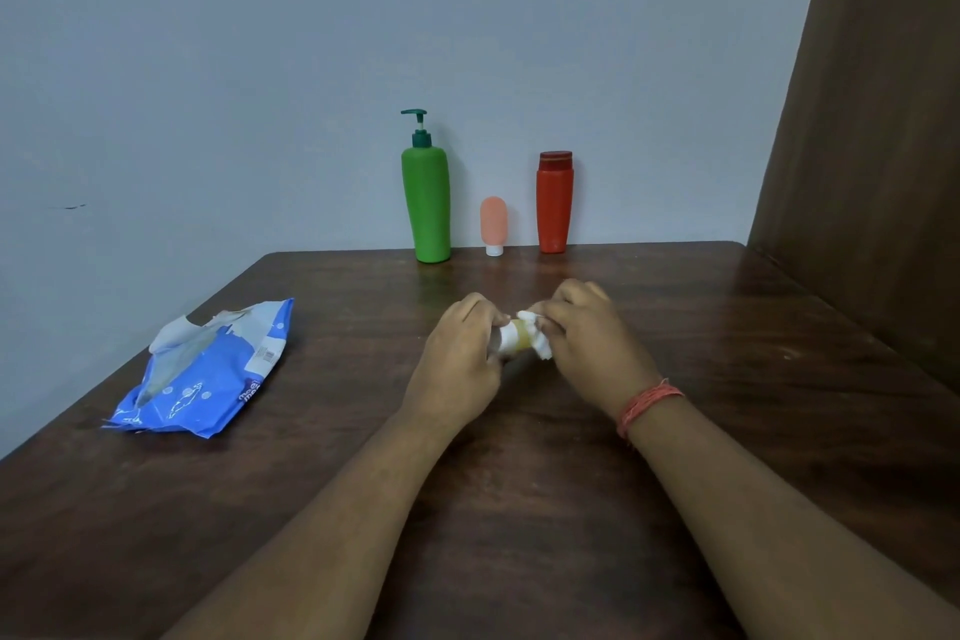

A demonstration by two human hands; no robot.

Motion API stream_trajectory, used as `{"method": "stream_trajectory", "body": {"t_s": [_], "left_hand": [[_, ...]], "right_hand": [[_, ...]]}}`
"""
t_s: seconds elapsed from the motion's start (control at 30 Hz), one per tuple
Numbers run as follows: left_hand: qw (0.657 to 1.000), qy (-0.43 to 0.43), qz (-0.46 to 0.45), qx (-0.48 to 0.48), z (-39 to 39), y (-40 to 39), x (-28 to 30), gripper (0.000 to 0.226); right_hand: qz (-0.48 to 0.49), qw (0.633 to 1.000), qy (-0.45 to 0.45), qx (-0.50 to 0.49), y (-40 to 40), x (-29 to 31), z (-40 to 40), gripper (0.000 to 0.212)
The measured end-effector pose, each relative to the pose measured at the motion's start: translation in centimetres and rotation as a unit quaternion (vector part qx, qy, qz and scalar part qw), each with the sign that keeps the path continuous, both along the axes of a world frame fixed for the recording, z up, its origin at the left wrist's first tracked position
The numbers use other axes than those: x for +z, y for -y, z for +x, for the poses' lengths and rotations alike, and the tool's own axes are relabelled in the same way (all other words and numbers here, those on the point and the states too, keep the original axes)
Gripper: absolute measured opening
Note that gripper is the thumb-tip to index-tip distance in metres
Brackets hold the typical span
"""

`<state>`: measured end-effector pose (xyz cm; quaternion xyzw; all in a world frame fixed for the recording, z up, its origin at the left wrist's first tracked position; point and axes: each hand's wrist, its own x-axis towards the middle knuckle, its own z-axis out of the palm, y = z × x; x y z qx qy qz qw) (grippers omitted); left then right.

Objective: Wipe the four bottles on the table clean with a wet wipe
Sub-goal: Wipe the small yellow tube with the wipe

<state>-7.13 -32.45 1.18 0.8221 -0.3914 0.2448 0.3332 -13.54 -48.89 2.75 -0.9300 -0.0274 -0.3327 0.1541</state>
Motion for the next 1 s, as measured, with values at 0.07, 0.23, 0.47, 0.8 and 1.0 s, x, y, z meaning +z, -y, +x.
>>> {"method": "stream_trajectory", "body": {"t_s": [0.07,0.23,0.47,0.8,1.0], "left_hand": [[1.000,0.000,0.005,0.001,-0.4,-0.1,0.2,0.032],[1.000,-0.011,-0.012,0.000,-0.1,0.1,0.1,0.031],[1.000,-0.019,-0.012,0.014,-0.4,-0.1,0.5,0.032],[0.998,-0.044,-0.032,0.024,-0.1,-0.2,0.2,0.030],[0.997,-0.057,-0.046,0.014,-0.3,0.2,0.3,0.031]], "right_hand": [[0.016,0.999,-0.032,-0.037,1.1,-0.2,0.1,0.025],[0.023,0.999,0.011,0.035,-0.3,0.2,-0.8,0.021],[0.018,0.996,-0.043,-0.072,2.0,0.1,-0.3,0.024],[0.036,0.998,-0.025,-0.048,1.6,0.5,-0.5,0.026],[0.016,0.999,0.036,0.031,-0.4,0.3,-0.8,0.022]]}}
